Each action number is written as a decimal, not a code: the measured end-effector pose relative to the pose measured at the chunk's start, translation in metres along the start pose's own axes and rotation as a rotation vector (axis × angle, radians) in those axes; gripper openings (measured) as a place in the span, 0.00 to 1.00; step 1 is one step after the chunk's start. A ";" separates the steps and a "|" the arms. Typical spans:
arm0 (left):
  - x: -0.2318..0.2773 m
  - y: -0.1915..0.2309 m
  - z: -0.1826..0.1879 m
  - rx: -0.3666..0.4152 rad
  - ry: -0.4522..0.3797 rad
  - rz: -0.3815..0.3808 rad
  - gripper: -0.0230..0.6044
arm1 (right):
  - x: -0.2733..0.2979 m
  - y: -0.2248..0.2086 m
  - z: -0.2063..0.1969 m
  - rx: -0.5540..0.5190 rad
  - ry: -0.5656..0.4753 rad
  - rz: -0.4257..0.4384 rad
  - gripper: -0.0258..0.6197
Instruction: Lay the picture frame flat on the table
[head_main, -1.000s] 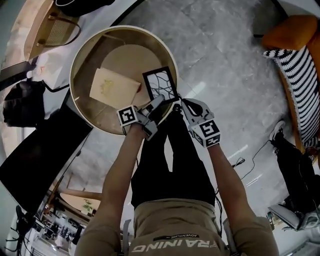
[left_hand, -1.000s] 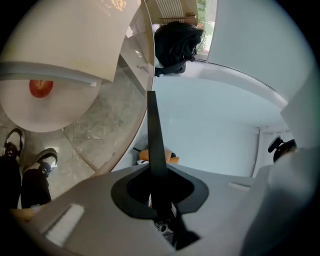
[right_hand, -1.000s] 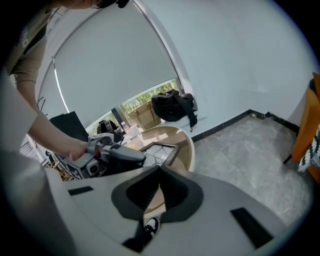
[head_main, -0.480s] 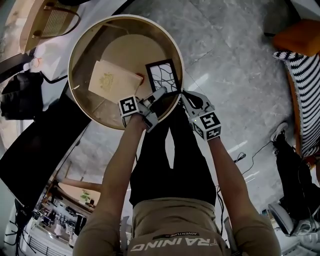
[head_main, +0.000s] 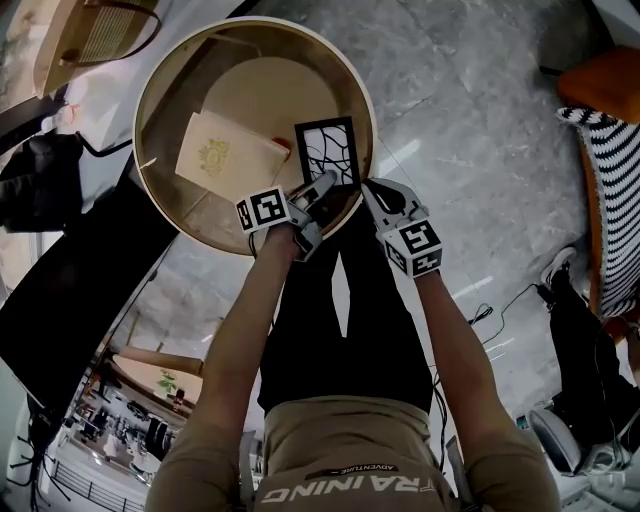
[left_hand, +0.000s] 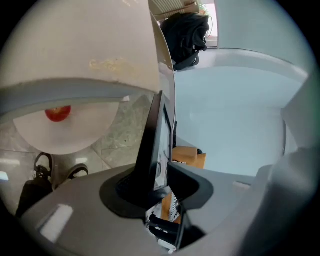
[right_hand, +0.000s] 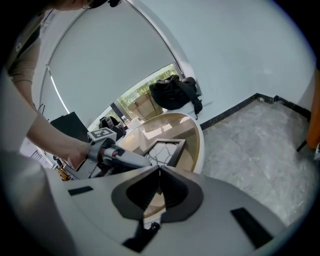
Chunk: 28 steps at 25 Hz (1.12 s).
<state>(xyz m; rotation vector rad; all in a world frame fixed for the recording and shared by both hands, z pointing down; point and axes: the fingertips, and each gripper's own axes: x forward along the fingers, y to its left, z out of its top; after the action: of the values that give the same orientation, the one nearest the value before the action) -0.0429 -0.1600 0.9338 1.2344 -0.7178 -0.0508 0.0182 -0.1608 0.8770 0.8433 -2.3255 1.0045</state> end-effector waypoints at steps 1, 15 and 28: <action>0.001 0.001 -0.001 0.024 0.002 0.020 0.25 | 0.000 0.000 -0.001 0.004 0.001 0.000 0.05; -0.007 0.019 -0.002 0.380 -0.063 0.490 0.34 | -0.005 0.004 -0.016 0.044 0.010 0.014 0.05; -0.018 0.023 0.013 0.631 -0.084 0.630 0.47 | -0.009 0.009 -0.027 0.059 0.013 0.024 0.05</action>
<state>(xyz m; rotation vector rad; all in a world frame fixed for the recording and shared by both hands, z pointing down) -0.0713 -0.1555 0.9475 1.5454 -1.2251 0.6923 0.0229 -0.1320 0.8840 0.8311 -2.3098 1.0904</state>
